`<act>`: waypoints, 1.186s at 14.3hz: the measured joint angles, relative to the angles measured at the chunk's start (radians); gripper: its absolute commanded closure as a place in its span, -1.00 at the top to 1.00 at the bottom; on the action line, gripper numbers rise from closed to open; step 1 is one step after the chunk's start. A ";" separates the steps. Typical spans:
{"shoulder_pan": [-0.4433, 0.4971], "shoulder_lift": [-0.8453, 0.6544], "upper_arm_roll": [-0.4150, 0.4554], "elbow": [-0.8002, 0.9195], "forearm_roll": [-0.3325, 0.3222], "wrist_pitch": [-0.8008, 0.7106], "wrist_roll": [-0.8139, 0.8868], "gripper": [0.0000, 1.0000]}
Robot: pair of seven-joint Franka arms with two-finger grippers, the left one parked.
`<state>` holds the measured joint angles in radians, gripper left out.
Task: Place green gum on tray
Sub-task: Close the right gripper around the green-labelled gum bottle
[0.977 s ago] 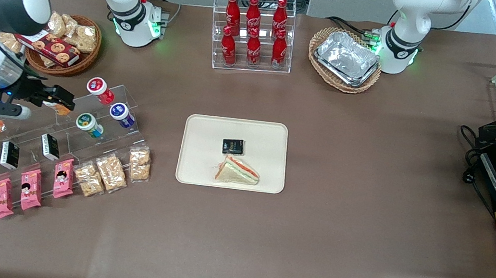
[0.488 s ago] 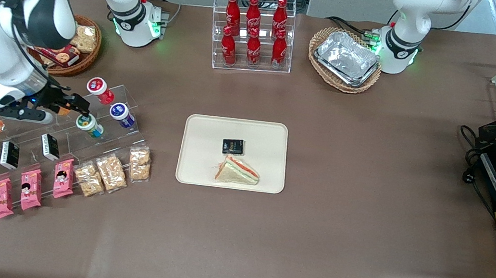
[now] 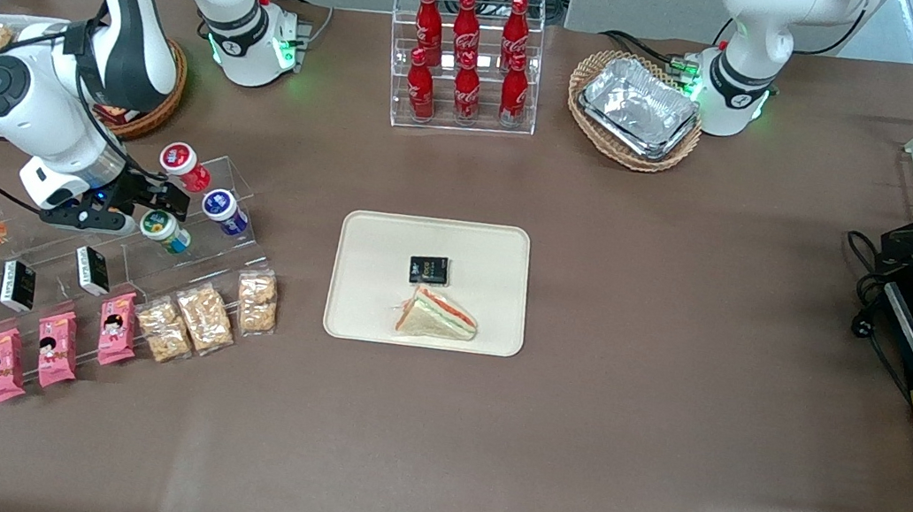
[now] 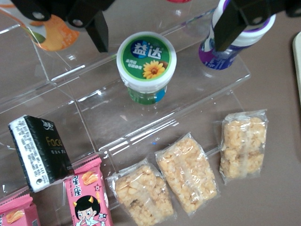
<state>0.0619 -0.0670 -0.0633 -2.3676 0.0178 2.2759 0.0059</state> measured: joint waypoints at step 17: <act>-0.002 0.072 -0.003 -0.014 -0.034 0.101 -0.071 -0.42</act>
<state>0.0596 0.0051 -0.0662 -2.3819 -0.0166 2.3769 -0.0648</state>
